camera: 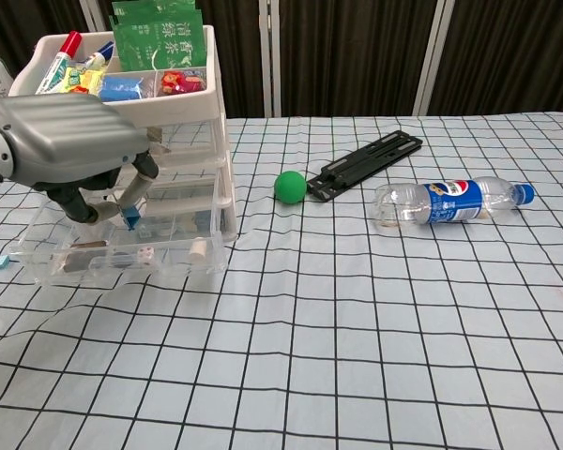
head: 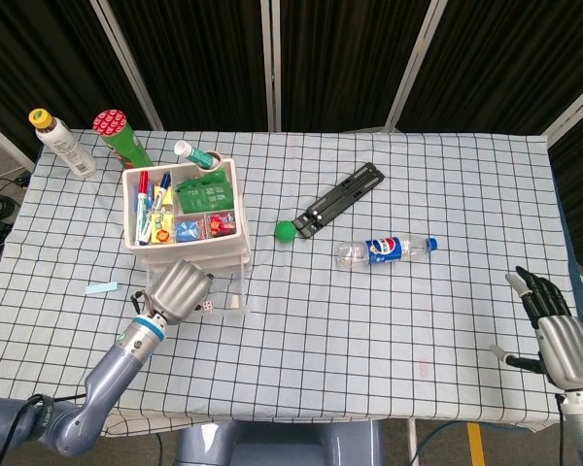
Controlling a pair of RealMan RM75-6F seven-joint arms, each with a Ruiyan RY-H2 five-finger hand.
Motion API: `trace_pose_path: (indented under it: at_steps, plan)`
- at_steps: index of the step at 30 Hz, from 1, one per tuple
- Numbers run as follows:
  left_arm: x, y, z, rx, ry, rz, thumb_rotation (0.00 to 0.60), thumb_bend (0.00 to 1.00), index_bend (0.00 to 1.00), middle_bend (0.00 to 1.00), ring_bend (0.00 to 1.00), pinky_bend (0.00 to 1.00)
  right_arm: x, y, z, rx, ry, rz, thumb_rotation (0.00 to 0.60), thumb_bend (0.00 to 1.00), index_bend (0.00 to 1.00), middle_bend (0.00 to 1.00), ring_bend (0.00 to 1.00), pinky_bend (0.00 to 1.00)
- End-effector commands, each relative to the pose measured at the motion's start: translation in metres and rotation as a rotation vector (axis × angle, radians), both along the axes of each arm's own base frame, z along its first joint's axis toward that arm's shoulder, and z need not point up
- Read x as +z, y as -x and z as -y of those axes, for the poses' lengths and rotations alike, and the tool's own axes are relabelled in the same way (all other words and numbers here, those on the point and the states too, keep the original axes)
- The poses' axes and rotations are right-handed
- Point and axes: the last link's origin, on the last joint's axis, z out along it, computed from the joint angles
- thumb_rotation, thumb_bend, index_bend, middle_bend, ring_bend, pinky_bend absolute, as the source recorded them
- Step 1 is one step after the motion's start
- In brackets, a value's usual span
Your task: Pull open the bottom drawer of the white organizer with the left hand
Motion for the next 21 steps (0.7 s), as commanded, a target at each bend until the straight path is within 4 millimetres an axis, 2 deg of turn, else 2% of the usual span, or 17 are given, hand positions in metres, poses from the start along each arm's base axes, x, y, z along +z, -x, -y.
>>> trace_pose_path:
  at_steps: [1,6,10,16,21]
  plan:
    - [0.014,-0.001,0.007,-0.009,-0.022,0.021,0.6,0.49,0.59,1.0,0.92,0.84,0.001,0.0,0.0,0.002,0.003,-0.001,0.6,0.02,0.08,0.0,0.0,0.0]
    - [0.033,-0.001,0.016,-0.021,-0.057,0.066,0.6,0.49,0.59,1.0,0.92,0.84,0.001,-0.001,-0.001,0.005,0.007,0.0,0.6,0.02,0.08,0.0,0.0,0.0]
    - [0.055,0.012,0.025,-0.015,-0.095,0.089,0.6,0.49,0.59,1.0,0.92,0.84,0.0,-0.002,-0.002,0.008,0.005,-0.004,0.6,0.02,0.08,0.0,0.0,0.0]
    - [0.086,0.045,0.033,0.032,-0.154,0.123,0.6,0.49,0.59,1.0,0.92,0.84,-0.001,-0.003,-0.003,0.01,0.004,-0.01,0.6,0.02,0.08,0.0,0.0,0.0]
    - [0.106,0.087,0.032,0.102,-0.186,0.133,0.6,0.49,0.6,1.0,0.92,0.84,-0.003,-0.004,-0.005,0.015,0.005,-0.019,0.6,0.02,0.08,0.0,0.0,0.0]
